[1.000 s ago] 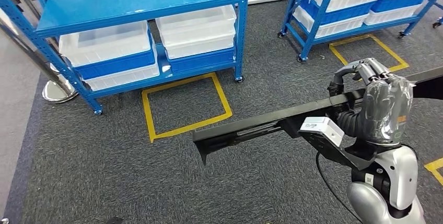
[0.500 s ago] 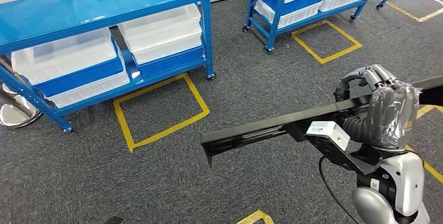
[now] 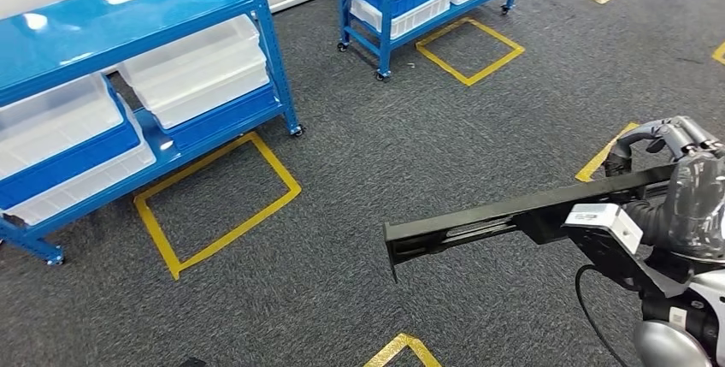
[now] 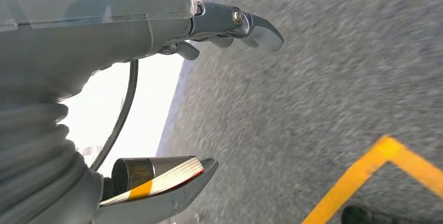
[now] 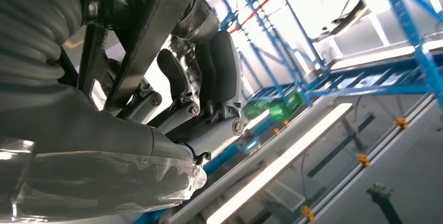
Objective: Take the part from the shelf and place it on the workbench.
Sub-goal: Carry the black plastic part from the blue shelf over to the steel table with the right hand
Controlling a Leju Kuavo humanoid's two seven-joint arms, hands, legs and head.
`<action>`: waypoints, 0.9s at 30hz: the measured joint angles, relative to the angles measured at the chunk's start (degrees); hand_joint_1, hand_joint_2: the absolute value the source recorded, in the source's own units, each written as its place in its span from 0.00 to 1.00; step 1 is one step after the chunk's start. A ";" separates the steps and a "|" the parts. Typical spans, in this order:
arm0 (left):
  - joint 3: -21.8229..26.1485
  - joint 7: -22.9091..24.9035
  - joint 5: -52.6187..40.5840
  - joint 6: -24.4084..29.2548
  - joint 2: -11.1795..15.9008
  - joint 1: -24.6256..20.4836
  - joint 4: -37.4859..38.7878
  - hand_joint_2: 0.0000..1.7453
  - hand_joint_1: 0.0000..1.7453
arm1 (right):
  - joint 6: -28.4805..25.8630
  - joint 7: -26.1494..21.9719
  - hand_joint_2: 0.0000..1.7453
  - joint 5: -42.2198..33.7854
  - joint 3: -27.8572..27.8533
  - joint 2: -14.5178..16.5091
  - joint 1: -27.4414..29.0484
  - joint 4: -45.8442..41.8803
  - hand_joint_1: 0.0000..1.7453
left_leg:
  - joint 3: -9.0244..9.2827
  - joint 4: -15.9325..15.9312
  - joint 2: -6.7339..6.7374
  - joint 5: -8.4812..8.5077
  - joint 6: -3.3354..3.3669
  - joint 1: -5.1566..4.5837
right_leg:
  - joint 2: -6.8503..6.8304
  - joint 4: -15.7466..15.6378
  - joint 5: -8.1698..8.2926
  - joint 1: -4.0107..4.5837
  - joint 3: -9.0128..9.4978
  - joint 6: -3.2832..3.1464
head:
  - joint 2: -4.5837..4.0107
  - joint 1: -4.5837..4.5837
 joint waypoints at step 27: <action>-0.08 0.47 -0.03 -0.42 0.28 -0.57 0.00 1.00 0.00 | 1.62 -0.93 1.00 -0.72 -2.81 -2.02 -0.35 -0.55 1.00 | -5.42 11.56 2.99 -6.47 -0.51 -0.32 | -2.74 -1.16 0.15 0.44 0.59 -0.55 | 0.00 0.15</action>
